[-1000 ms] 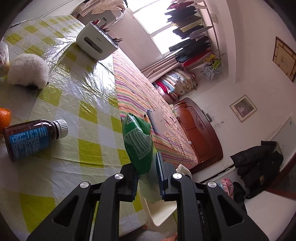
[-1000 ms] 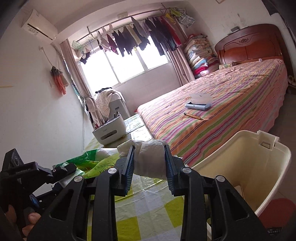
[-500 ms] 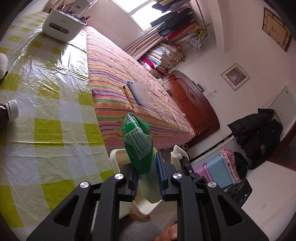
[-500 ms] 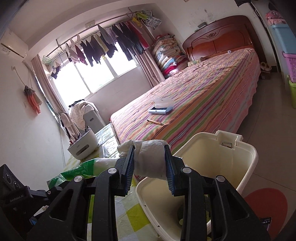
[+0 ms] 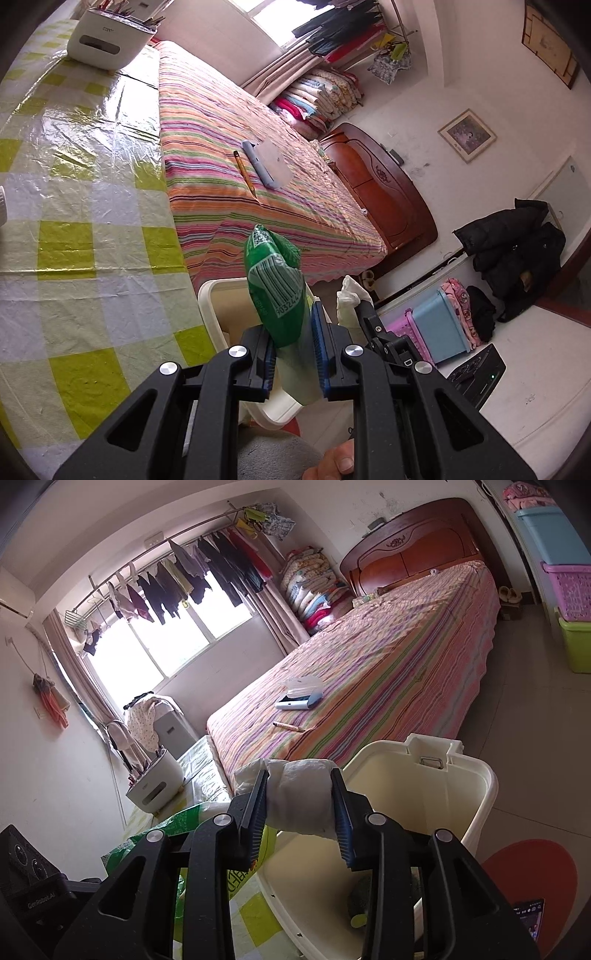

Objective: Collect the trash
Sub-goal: 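Carry the green packet and white tissue over the cream bin with both grippers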

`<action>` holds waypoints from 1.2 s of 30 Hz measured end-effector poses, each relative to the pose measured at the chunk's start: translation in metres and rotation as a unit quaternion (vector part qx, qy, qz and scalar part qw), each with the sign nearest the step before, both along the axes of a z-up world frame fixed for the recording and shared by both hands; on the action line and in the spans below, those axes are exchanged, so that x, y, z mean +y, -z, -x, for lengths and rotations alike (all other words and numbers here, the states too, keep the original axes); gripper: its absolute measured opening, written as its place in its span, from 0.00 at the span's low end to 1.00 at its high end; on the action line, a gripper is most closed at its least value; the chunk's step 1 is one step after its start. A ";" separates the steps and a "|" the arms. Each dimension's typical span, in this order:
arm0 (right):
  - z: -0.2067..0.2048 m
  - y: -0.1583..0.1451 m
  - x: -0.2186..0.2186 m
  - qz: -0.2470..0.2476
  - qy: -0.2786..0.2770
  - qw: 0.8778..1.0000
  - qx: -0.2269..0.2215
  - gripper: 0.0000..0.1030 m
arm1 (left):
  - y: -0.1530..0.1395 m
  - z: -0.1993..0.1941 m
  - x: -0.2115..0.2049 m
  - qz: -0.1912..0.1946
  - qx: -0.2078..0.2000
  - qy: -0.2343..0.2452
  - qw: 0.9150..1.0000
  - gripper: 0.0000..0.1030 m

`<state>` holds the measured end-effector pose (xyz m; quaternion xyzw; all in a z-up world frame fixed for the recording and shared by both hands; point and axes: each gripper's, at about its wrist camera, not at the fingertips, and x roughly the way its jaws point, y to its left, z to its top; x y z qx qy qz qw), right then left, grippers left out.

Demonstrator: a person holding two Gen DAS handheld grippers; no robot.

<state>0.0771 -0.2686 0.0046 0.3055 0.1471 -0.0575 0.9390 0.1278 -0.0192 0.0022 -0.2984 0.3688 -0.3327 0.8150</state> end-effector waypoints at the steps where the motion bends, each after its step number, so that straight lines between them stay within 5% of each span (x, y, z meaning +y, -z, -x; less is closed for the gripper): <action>1: 0.001 0.000 0.000 -0.001 0.002 1.000 -0.001 0.34 | 0.000 0.000 0.000 0.000 0.000 0.000 1.000 0.17; 6: 0.003 -0.001 -0.002 -0.007 0.010 1.000 -0.007 0.42 | -0.001 -0.001 0.000 0.003 0.004 0.001 1.000 0.17; 10: 0.008 -0.001 -0.004 -0.013 0.019 1.000 -0.021 0.62 | 0.000 -0.002 -0.001 0.001 0.005 0.002 1.000 0.17; 24: 0.031 -0.005 -0.004 -0.014 0.035 0.995 -0.095 0.69 | 0.009 -0.009 -0.019 -0.002 0.018 0.019 1.000 0.17; 36: 0.047 -0.012 0.004 0.011 0.042 0.989 -0.143 0.72 | 0.026 -0.030 -0.066 -0.015 0.060 0.091 0.994 0.17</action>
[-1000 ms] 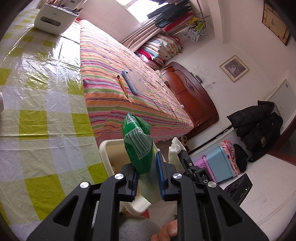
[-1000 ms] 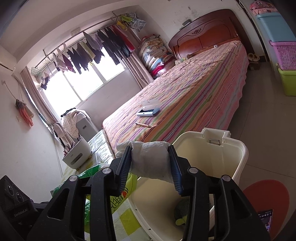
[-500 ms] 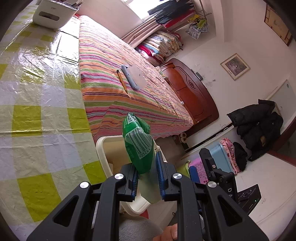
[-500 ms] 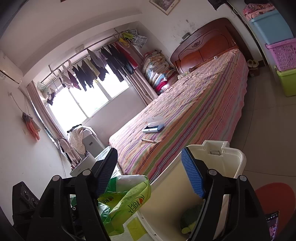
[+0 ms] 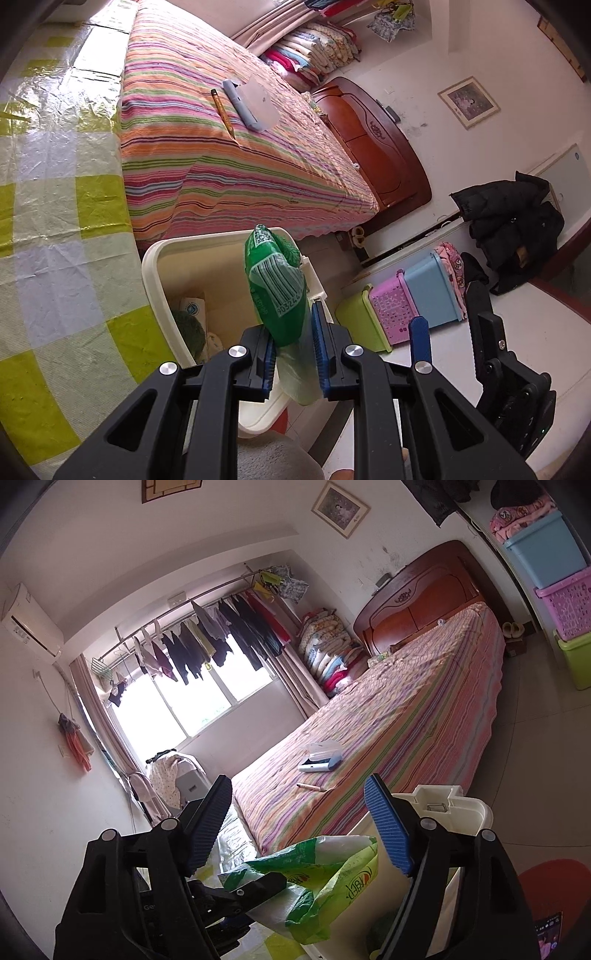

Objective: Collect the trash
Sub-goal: 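Carry the green packet and white tissue over the cream bin with both grippers, then open both grippers to drop the packet and tissue into the bin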

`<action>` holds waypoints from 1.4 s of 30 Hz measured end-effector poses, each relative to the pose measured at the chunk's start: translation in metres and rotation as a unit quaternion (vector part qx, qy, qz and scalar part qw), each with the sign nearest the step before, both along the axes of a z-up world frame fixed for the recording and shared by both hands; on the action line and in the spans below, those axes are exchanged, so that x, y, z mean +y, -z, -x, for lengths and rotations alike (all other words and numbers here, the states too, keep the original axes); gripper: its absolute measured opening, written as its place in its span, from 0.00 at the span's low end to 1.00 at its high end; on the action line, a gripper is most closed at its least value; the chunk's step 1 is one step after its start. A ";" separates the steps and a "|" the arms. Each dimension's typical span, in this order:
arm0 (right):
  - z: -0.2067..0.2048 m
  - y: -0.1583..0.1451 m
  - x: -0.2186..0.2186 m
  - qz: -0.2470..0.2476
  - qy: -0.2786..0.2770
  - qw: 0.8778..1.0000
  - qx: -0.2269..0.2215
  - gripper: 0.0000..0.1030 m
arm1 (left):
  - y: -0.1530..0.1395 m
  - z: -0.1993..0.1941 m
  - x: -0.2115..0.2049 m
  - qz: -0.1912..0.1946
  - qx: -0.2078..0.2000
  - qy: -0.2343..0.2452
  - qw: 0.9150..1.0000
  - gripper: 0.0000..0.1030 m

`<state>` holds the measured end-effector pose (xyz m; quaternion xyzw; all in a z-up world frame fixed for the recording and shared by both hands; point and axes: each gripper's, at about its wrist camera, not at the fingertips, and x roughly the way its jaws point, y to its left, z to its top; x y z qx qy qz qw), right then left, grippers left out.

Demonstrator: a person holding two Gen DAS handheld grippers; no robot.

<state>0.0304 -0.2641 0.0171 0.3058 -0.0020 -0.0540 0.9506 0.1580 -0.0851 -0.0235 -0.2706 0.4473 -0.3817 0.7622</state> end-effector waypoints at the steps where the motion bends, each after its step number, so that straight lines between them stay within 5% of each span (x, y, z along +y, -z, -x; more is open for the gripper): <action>1: 0.000 0.000 0.000 0.001 0.000 1.000 0.000 0.72 | 0.001 0.000 -0.004 -0.006 0.000 0.004 1.000 0.17; 11: 0.000 -0.002 0.003 0.012 -0.005 1.000 -0.007 0.72 | -0.005 0.001 -0.037 -0.029 -0.006 0.032 0.999 0.23; 13: -0.001 -0.001 0.003 0.013 -0.007 1.000 -0.008 0.73 | -0.006 0.002 -0.036 -0.022 -0.007 0.030 0.999 0.51; 19: 0.002 -0.001 0.004 0.013 -0.010 1.000 -0.018 0.75 | -0.011 0.001 -0.014 -0.026 -0.016 -0.014 0.999 0.69; 29: 0.001 -0.001 0.012 0.018 -0.024 0.999 -0.020 0.75 | -0.029 0.006 0.060 -0.083 -0.065 -0.082 0.991 0.70; 42: -0.009 -0.004 0.047 0.040 -0.066 0.997 -0.004 0.76 | -0.053 0.027 0.156 -0.093 -0.087 -0.161 0.979 0.70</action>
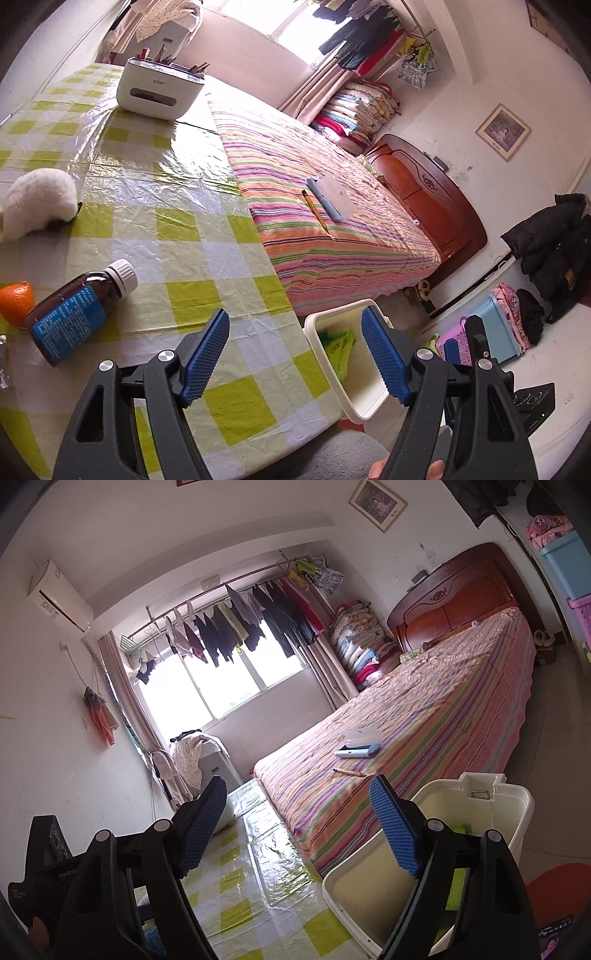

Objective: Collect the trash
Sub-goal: 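Open both grippers to drop the packet and tissue into the bin, then move both grippers back toward the cluttered table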

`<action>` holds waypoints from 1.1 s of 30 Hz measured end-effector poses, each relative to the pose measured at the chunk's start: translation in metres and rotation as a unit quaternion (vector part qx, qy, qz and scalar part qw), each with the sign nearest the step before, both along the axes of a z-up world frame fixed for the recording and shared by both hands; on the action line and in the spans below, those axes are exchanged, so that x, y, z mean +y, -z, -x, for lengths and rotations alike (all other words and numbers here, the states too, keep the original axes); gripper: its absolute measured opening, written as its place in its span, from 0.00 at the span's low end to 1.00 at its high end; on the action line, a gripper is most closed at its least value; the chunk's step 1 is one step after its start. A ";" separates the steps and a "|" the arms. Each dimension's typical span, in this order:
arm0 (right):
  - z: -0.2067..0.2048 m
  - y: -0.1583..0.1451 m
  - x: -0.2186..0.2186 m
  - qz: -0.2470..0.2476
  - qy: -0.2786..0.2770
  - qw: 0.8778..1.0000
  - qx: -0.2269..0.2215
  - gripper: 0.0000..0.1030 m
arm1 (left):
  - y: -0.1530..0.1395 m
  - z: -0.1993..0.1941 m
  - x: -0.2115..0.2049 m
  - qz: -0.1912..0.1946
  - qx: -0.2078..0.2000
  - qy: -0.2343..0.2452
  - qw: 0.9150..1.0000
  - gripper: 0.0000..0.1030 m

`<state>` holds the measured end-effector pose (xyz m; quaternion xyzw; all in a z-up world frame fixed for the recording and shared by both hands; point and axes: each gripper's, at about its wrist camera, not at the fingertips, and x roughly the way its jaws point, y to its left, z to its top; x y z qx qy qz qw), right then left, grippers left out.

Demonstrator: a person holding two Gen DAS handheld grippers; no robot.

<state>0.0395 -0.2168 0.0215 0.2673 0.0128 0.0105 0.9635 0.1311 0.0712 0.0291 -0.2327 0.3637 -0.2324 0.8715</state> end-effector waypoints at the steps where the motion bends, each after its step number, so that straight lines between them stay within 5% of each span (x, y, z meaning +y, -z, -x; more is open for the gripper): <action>1: -0.001 -0.001 0.003 0.003 -0.003 1.000 0.002 0.76 | -0.002 0.002 0.007 -0.004 -0.004 -0.005 1.000 0.70; 12: -0.013 -0.004 0.032 0.028 -0.040 0.999 0.019 0.77 | -0.008 0.025 0.094 -0.006 -0.015 -0.087 0.996 0.70; 24: -0.030 -0.008 0.084 0.088 -0.111 0.989 0.040 0.79 | 0.009 0.050 0.194 0.002 -0.003 -0.190 0.982 0.70; 33: -0.054 0.005 0.142 0.128 -0.225 0.961 0.096 0.81 | 0.021 0.058 0.228 -0.007 0.014 -0.218 0.976 0.70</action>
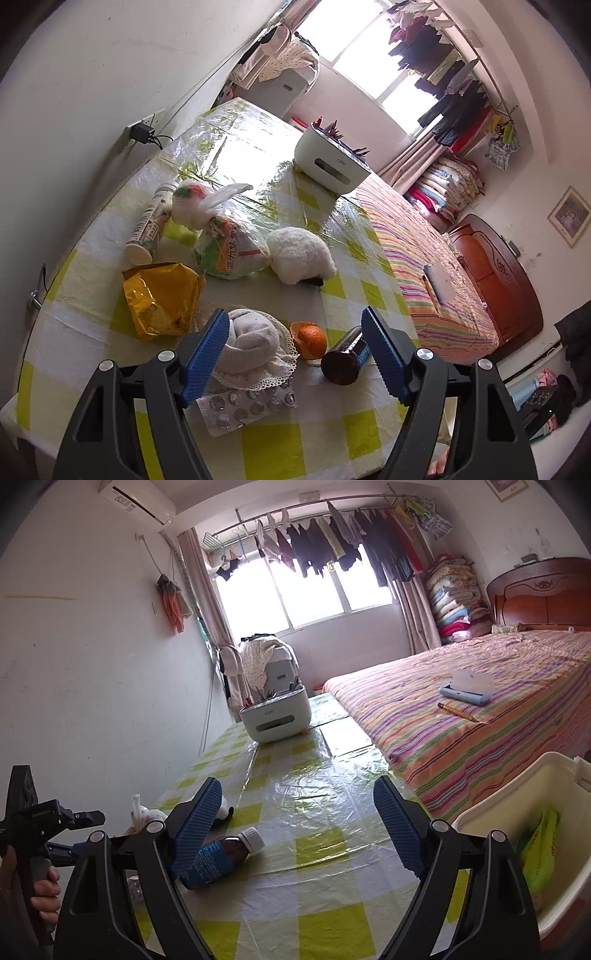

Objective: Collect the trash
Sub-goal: 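Move both grippers back toward the cluttered table, then grasp the gold foil packet with the left gripper while the right gripper grasps the brown medicine bottle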

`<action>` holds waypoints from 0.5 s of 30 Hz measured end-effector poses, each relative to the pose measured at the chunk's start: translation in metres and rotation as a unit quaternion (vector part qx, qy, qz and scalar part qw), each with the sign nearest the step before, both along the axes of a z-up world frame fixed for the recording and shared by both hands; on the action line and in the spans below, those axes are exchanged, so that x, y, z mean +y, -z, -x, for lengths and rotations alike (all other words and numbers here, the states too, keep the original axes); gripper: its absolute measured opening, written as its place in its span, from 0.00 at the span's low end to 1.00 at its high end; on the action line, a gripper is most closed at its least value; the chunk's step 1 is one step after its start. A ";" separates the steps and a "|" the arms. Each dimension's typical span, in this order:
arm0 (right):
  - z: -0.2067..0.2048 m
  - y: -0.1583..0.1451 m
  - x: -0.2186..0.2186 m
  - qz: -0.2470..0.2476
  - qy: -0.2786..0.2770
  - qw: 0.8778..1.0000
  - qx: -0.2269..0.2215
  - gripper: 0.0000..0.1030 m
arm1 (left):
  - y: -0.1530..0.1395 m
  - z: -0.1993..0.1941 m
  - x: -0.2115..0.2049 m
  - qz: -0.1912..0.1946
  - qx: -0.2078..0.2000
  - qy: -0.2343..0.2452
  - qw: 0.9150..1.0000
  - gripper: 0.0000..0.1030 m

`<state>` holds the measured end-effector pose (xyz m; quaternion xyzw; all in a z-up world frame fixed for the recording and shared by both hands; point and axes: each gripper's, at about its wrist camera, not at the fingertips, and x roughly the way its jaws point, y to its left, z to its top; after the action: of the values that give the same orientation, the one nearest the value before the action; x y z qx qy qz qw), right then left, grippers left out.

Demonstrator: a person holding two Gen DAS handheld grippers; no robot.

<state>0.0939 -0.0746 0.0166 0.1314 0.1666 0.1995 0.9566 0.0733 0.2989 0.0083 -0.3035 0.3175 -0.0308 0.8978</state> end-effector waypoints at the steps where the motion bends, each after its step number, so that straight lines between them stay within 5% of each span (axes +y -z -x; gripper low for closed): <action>1: -0.005 0.004 0.007 0.000 -0.012 1.000 0.016 0.81 | 0.001 0.001 0.005 0.003 0.001 -0.005 1.000 0.70; 11: -0.046 0.029 0.040 -0.013 -0.027 0.990 0.137 0.81 | 0.007 0.000 0.050 0.002 0.017 -0.099 0.995 0.70; 15: -0.054 0.032 0.047 -0.013 -0.029 0.987 0.159 0.81 | 0.020 -0.016 0.057 -0.006 0.070 -0.105 0.992 0.70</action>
<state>0.1479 -0.0271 -0.0158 0.1691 0.3175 0.2064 0.9099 0.0893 0.3561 -0.0113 -0.3311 0.3460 0.0864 0.8736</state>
